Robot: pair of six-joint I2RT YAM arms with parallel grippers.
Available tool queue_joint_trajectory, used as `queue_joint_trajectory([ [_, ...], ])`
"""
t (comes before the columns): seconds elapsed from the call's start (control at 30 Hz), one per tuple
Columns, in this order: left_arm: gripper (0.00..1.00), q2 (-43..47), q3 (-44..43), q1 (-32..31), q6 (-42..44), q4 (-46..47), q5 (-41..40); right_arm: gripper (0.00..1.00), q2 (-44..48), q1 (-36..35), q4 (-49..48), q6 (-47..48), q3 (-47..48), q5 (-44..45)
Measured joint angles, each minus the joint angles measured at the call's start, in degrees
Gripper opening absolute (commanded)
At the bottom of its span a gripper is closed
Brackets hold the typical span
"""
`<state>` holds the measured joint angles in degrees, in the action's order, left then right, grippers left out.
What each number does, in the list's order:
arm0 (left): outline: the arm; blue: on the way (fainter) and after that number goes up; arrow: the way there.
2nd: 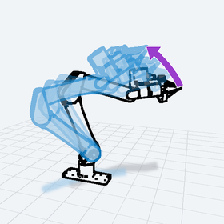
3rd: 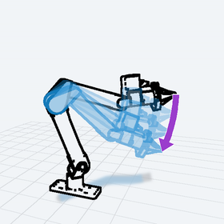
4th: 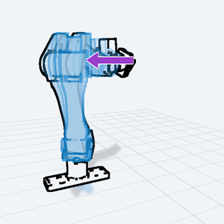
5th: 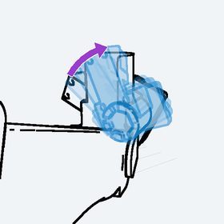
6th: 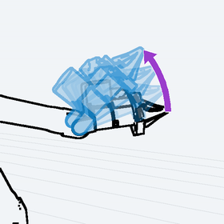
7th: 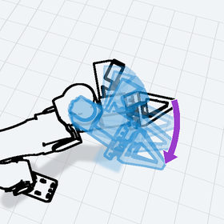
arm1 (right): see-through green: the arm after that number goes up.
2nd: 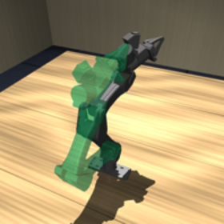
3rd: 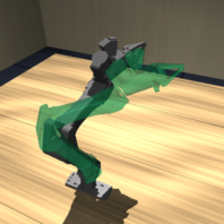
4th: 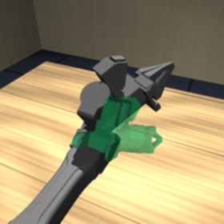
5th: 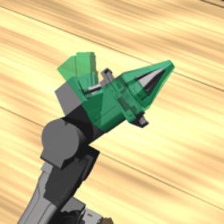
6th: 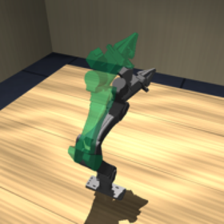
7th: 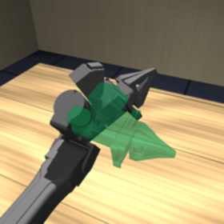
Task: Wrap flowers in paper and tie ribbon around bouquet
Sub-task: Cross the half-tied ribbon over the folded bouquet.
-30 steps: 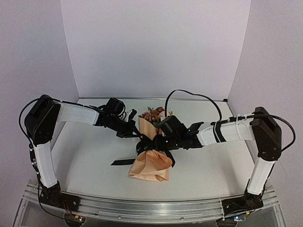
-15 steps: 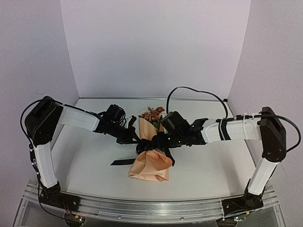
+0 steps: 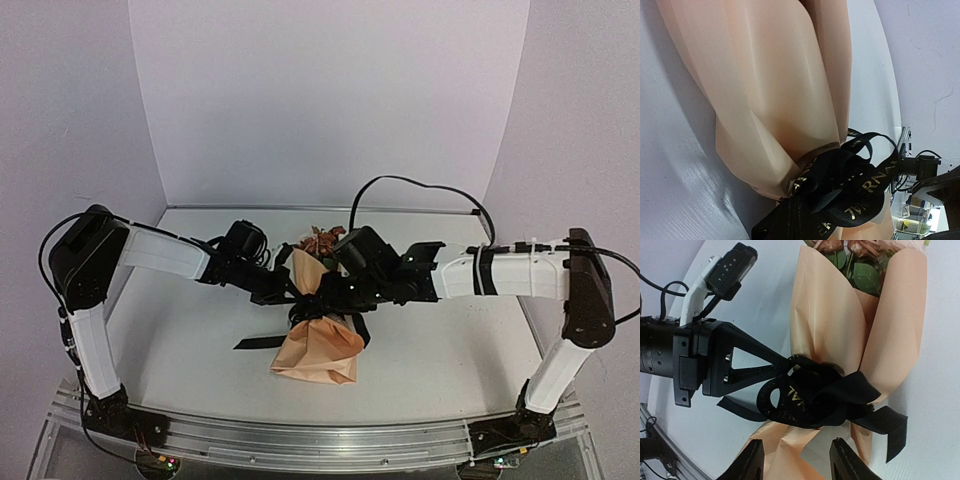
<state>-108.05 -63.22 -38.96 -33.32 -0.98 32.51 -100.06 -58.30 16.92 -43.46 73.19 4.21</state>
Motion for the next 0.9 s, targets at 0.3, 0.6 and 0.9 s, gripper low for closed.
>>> queue_joint_trajectory([
  [0.3,0.0,0.4,0.0,0.0,0.6,0.1,1.4,0.46,-2.5,0.0,-0.7,-9.4,0.2,-2.3],
  [0.6,0.0,0.5,0.3,0.0,2.7,-0.5,3.4,0.4,-4.3,-0.2,0.3,-0.2,4.6,-2.7],
  [0.9,0.0,0.5,0.2,0.0,3.6,-0.6,5.9,0.39,-8.8,-1.6,3.9,16.7,9.9,-2.5],
])
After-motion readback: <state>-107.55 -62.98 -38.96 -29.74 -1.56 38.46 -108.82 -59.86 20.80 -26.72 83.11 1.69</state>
